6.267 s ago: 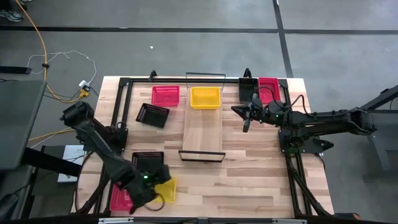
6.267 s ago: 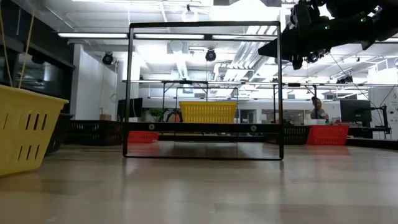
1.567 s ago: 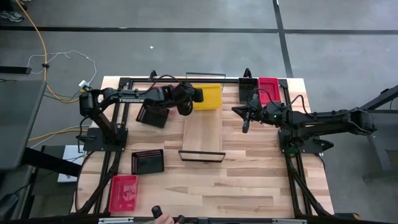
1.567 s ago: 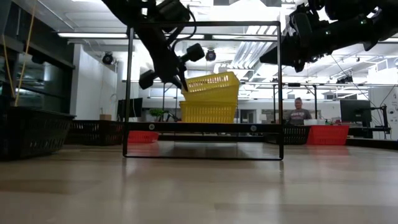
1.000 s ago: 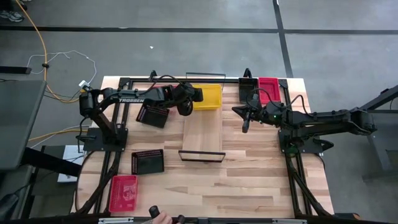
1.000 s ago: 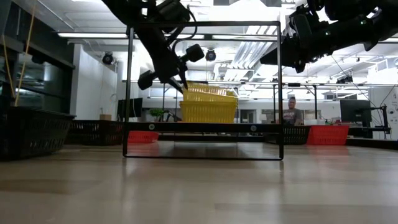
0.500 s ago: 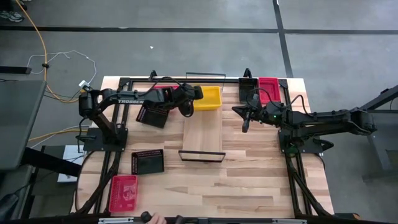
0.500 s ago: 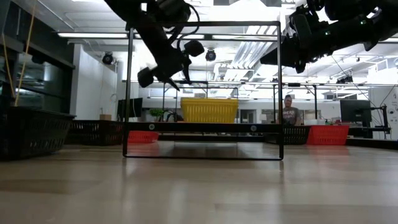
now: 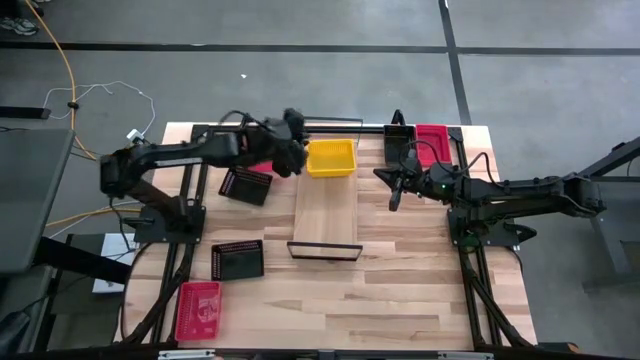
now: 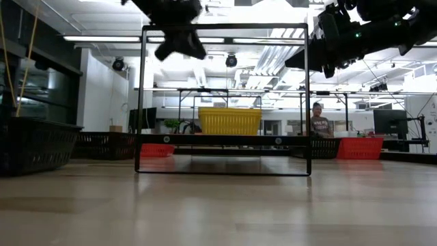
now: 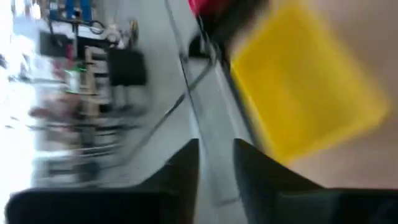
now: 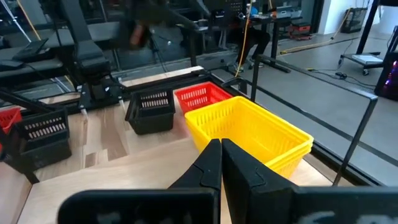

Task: Stack baskets on shelf by color
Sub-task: Stack the yellow bin on the yellow bin on the shelf

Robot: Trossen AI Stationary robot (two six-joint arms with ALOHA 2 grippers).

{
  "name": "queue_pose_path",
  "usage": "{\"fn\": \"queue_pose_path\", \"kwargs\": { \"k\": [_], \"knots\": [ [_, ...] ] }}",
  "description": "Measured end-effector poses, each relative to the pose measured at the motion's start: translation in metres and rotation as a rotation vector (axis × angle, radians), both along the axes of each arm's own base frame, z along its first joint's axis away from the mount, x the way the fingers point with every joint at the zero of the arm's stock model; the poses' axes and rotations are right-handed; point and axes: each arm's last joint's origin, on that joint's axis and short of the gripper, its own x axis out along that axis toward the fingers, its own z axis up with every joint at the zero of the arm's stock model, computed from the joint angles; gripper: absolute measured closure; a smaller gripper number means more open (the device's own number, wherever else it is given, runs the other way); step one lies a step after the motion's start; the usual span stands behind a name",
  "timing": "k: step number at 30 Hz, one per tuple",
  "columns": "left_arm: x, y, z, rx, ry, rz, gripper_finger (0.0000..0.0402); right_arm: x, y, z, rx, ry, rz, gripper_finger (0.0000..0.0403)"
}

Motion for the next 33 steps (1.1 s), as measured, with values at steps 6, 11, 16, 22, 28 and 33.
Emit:
{"fn": "queue_pose_path", "kwargs": {
  "k": [6, 11, 16, 22, 28, 33],
  "knots": [
    [-0.029, 0.006, -0.002, -0.454, -0.439, -0.024, 0.0393, 0.0, -0.001, 0.002, 0.017, -0.028, 0.007, 0.0403],
    [-0.035, -0.006, -0.06, -0.685, -0.618, -0.037, 0.04, 0.0, -0.001, 0.0, 0.041, -0.014, 0.008, 0.0403],
    [-0.037, -0.026, -0.109, -0.897, -0.73, 0.018, 0.0401, 0.0, -0.001, -0.001, 0.06, -0.013, 0.006, 0.0403],
    [-0.028, -0.038, -0.139, -1.011, -0.784, 0.21, 0.0401, 0.0, -0.001, -0.001, 0.057, -0.012, 0.003, 0.0403],
    [-0.013, -0.035, -0.168, -1.072, -0.845, 0.368, 0.0401, 0.0, -0.001, -0.001, 0.057, -0.012, 0.002, 0.0403],
    [-0.009, -0.028, -0.187, -0.987, -0.922, 0.508, 0.0401, 0.0, -0.001, -0.001, 0.056, -0.012, -0.002, 0.0403]
  ]
}}
